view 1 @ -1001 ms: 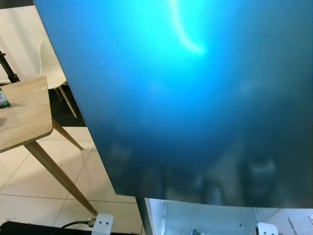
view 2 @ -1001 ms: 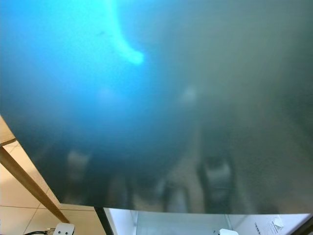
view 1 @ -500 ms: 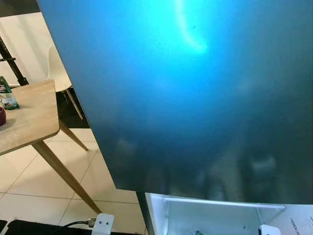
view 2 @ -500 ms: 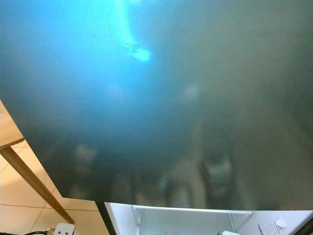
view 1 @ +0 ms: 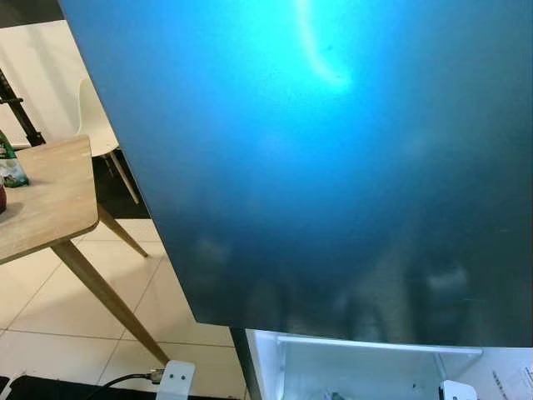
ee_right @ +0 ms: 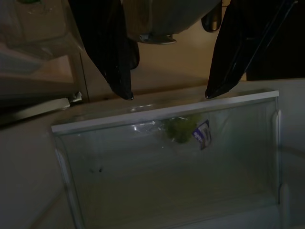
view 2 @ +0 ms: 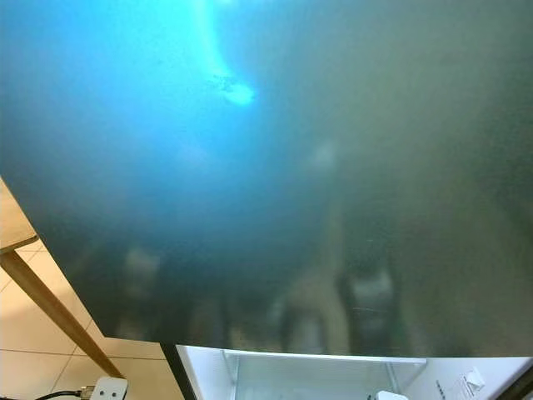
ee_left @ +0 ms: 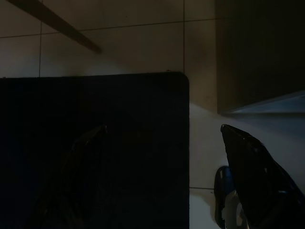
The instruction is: Restocking fridge
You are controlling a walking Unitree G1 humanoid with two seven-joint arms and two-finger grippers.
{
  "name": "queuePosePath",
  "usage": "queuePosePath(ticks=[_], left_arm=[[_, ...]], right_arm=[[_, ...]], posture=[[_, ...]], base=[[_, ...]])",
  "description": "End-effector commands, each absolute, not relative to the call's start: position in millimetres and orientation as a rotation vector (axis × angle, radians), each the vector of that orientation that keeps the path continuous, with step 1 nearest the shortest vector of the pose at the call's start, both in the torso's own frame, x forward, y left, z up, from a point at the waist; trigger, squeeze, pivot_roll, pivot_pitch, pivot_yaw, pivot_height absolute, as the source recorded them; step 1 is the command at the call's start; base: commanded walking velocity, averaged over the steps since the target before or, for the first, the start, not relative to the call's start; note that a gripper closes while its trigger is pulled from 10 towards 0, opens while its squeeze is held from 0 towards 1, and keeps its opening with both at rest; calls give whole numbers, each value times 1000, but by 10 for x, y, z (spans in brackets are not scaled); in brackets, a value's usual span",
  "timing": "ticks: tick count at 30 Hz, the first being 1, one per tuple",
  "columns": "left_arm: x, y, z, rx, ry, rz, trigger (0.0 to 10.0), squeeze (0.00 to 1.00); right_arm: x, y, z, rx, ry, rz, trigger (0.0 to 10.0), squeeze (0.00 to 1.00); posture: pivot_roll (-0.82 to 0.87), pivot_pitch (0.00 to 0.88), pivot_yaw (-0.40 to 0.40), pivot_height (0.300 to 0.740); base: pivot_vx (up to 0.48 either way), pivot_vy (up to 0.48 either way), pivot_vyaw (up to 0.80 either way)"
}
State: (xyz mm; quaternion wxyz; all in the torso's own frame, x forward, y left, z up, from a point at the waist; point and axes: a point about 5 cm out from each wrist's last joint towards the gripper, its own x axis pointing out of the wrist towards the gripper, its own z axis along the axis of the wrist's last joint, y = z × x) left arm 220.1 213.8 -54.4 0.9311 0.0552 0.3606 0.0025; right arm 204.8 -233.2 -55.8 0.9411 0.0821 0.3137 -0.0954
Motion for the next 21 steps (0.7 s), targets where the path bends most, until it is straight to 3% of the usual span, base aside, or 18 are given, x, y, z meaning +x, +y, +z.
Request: queuePosePath(ticks=[1,21], left_arm=[[2176,2148,-562,116,754,11,10000,0],[2213,2157,-545,82,755,43,10000,0]], right_arm=[[2010,-2287,-600,178,668,-197,10000,0],[1978,-2225,-644,192,704,-190,10000,0]], posture=[[-87,111,53,706],[-87,100,42,721]], base=[[0,0,0],[0,0,0]])
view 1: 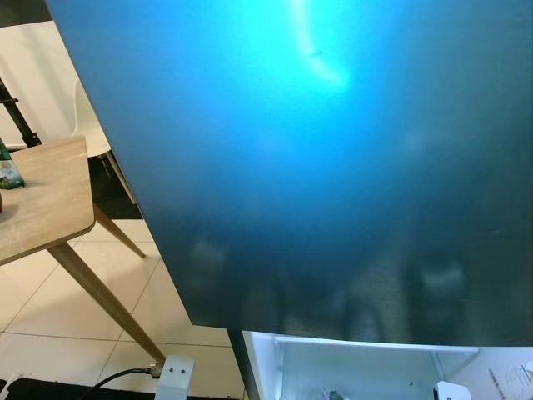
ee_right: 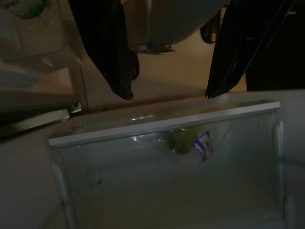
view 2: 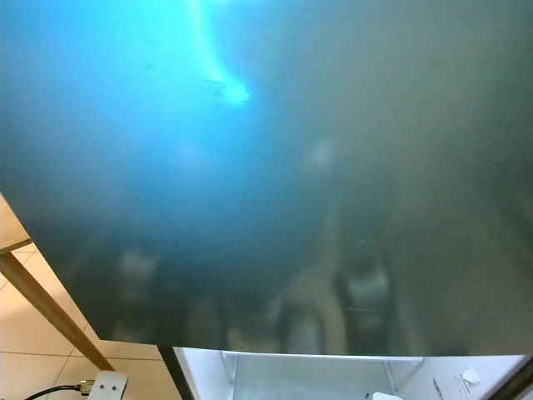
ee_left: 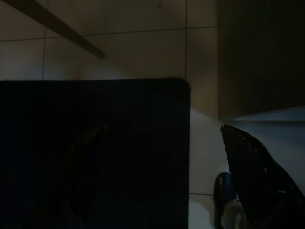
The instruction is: Restocking fridge
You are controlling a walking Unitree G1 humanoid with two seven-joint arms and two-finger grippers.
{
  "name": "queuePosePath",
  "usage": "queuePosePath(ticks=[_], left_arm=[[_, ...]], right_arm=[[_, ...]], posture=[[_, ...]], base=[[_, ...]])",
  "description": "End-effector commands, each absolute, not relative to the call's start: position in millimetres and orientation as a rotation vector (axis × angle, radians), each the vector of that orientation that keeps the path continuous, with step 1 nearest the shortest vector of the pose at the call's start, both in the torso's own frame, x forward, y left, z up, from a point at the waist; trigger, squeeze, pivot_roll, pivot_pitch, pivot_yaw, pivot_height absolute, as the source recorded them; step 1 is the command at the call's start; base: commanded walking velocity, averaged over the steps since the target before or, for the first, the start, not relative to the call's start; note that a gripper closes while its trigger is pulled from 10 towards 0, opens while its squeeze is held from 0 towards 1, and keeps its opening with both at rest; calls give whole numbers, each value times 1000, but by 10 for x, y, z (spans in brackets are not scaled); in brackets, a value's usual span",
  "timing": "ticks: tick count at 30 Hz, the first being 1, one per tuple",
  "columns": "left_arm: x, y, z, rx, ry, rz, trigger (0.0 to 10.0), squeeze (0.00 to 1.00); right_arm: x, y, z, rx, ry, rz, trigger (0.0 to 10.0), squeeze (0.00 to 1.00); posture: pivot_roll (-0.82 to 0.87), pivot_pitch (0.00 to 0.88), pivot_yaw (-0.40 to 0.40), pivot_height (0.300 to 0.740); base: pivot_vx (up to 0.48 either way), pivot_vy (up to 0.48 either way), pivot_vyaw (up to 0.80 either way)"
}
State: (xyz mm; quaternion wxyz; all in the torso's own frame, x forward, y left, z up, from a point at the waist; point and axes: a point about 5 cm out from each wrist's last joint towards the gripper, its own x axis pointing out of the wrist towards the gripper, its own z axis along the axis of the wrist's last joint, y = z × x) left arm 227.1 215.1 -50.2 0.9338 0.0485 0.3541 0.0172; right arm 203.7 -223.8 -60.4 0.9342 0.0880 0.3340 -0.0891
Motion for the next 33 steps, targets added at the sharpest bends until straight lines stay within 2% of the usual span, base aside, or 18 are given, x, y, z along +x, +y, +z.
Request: queuePosePath(ticks=[1,9,11,13,16,19,33], left_arm=[[2205,2170,-550,65,758,70,10000,0],[2208,2184,-547,3,751,111,10000,0],[2227,2178,-536,32,749,89,10000,110],[2227,2178,-537,29,751,98,10000,149],[2226,2169,-539,14,749,110,10000,118],[2227,2150,-543,-1,751,107,10000,0],[2226,2142,-537,-6,734,108,10000,0]], right_arm=[[1972,-2215,-652,189,714,-186,10000,0],[1986,-2188,-652,164,723,-161,10000,0],[1991,-2188,-647,183,710,-176,10000,0],[1986,-2184,-651,178,716,-168,10000,0],[1983,-2187,-652,165,721,-157,10000,0],[1978,-2209,-650,172,719,-167,10000,0],[1970,-2231,-649,165,721,-162,10000,0]], posture=[[-89,100,50,721],[-93,95,51,721],[-93,95,51,721],[-96,86,45,721],[-96,86,45,721],[-101,83,43,721],[-99,90,38,721]], base=[[0,0,0],[0,0,0],[0,-435,0],[0,-480,0],[0,-437,0],[0,0,0],[0,0,0]])
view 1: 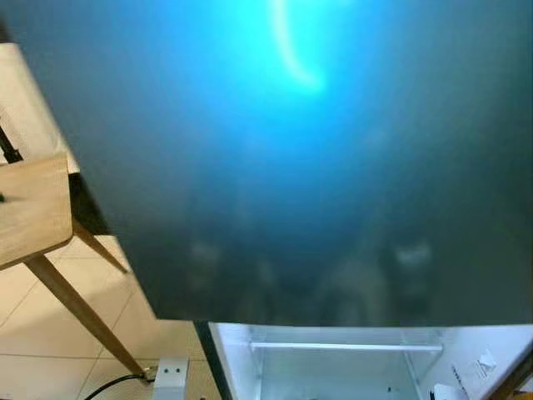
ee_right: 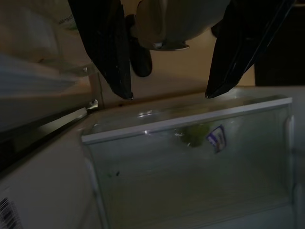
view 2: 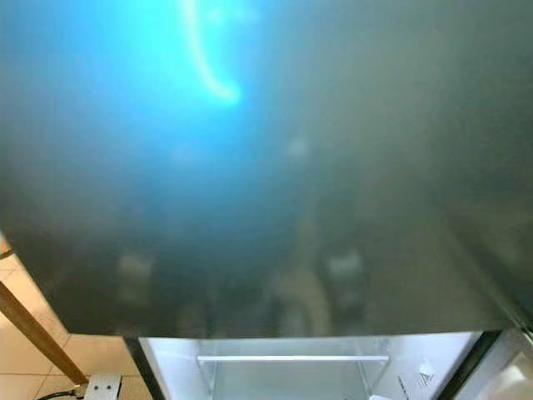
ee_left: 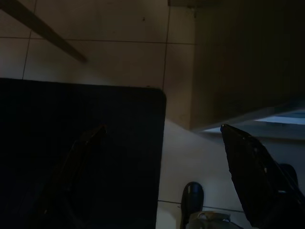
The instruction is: Restocking fridge
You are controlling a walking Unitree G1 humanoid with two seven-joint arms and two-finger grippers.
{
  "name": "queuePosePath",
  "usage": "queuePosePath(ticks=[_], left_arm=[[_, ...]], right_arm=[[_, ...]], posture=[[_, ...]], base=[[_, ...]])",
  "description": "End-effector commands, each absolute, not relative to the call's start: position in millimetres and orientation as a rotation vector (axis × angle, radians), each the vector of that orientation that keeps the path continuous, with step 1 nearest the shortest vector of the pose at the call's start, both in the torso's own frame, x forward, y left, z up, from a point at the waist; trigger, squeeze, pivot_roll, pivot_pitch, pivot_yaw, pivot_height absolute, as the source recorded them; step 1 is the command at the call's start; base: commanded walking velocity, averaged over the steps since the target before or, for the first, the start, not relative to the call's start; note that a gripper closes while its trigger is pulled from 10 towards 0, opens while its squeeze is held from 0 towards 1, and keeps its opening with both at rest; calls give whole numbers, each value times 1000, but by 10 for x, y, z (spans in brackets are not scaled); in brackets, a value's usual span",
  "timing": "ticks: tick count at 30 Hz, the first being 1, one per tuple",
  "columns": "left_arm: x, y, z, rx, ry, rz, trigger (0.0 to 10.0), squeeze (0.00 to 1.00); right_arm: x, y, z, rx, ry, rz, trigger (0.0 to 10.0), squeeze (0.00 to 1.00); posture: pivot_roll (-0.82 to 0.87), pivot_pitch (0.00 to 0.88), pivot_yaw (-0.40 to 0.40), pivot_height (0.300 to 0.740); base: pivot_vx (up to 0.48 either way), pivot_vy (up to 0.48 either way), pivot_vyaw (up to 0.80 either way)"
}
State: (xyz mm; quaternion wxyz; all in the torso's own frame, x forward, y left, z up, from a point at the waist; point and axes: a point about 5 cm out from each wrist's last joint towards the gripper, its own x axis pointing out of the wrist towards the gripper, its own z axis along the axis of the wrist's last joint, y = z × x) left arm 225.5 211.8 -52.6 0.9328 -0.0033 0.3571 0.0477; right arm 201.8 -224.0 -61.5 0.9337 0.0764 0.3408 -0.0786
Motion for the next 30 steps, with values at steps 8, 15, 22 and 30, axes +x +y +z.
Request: queuePosePath(ticks=[8,15,22,30], left_arm=[[2225,2134,-535,0,731,99,10000,0],[2228,2128,-534,47,740,57,10000,0],[2225,2124,-538,44,744,54,10000,0],[2221,2116,-544,56,752,34,10000,0]], right_arm=[[1968,-2236,-647,166,719,-158,10000,0],[1950,-2236,-658,167,726,-161,10000,0],[1956,-2239,-657,171,728,-164,10000,0],[1963,-2221,-659,167,732,-163,10000,0]], posture=[[-94,100,37,721],[-91,112,39,721],[-90,118,41,721],[-92,123,45,721]], base=[[0,0,0],[0,0,0],[0,0,0],[0,0,0]])
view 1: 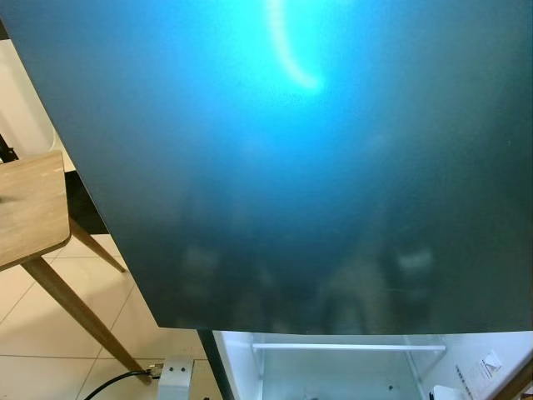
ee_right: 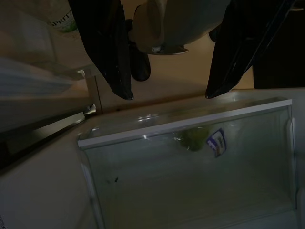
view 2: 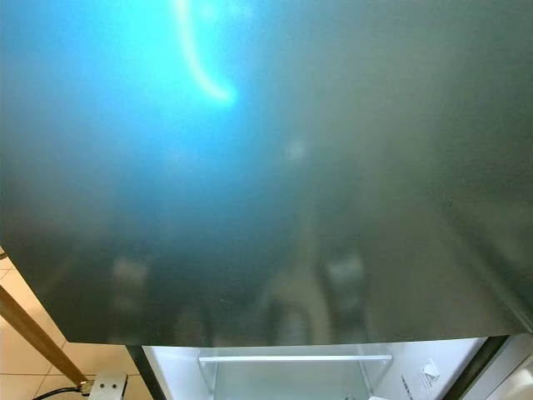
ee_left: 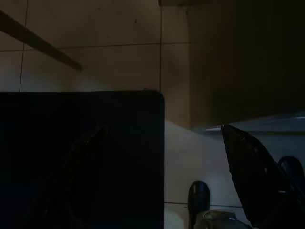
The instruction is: Restocking fridge
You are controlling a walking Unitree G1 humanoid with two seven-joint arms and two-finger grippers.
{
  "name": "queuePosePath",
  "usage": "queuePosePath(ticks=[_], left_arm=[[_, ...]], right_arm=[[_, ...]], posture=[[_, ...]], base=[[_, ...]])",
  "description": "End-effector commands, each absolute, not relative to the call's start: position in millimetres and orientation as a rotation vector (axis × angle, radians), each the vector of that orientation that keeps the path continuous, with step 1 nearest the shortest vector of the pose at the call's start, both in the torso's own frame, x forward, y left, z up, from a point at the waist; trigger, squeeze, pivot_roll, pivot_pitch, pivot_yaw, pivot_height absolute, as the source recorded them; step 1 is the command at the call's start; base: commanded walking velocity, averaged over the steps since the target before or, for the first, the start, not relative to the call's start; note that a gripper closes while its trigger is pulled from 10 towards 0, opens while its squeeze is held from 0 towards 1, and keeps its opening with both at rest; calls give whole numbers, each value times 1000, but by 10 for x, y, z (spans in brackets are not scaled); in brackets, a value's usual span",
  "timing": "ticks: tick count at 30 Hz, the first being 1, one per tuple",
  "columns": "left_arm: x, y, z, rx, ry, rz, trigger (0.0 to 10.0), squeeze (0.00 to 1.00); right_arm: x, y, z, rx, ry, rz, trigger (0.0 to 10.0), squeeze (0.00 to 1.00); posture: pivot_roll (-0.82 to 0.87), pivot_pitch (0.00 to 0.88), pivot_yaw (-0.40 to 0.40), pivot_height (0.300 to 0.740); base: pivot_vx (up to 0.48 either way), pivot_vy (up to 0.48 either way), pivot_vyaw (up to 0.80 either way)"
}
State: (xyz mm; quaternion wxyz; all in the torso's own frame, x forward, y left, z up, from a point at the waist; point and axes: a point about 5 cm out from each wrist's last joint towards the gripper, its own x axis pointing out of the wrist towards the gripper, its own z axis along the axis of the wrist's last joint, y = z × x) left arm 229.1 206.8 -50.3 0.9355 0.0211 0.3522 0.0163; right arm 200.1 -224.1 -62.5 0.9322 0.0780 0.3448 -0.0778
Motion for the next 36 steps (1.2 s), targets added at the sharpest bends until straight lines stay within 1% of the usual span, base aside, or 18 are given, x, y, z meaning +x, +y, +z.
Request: queuePosePath(ticks=[1,11,36], left_arm=[[2218,2118,-547,56,754,34,10000,0],[2211,2113,-556,51,761,35,10000,0],[2211,2118,-558,46,765,27,10000,0]], right_arm=[[1966,-2206,-662,166,733,-162,10000,0],[1956,-2162,-677,167,738,-165,10000,0],[1954,-2178,-670,171,728,-174,10000,0]], posture=[[-91,123,44,721],[-92,125,50,721],[-100,128,51,721]], base=[[0,0,0],[0,0,0],[-10,0,0]])
